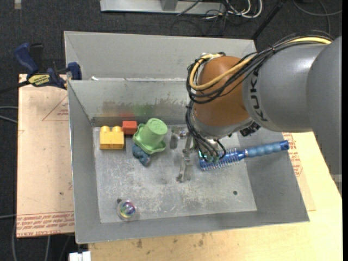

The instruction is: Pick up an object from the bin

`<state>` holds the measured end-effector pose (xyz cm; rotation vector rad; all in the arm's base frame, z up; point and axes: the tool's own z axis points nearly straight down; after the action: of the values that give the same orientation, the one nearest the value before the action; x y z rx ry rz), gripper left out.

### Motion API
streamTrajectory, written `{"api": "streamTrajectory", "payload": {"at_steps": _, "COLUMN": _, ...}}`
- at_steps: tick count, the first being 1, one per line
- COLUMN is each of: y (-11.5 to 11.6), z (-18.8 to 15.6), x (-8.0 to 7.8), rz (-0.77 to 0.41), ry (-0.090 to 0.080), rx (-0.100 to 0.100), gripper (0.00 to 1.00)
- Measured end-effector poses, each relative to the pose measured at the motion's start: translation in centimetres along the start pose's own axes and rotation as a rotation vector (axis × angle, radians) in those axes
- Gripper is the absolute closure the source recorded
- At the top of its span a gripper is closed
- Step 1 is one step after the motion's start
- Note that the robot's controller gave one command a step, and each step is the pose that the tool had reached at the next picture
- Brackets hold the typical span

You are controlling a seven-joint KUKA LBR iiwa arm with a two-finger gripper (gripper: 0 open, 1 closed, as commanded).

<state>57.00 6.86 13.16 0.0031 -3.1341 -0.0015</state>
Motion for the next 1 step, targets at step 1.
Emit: {"api": "streamTrajectory", "payload": {"at_steps": 1, "y": 5.94, "z": 6.40, "x": -6.76, "rz": -0.046, "ry": -0.014, "rx": -0.003, "gripper": 0.00}}
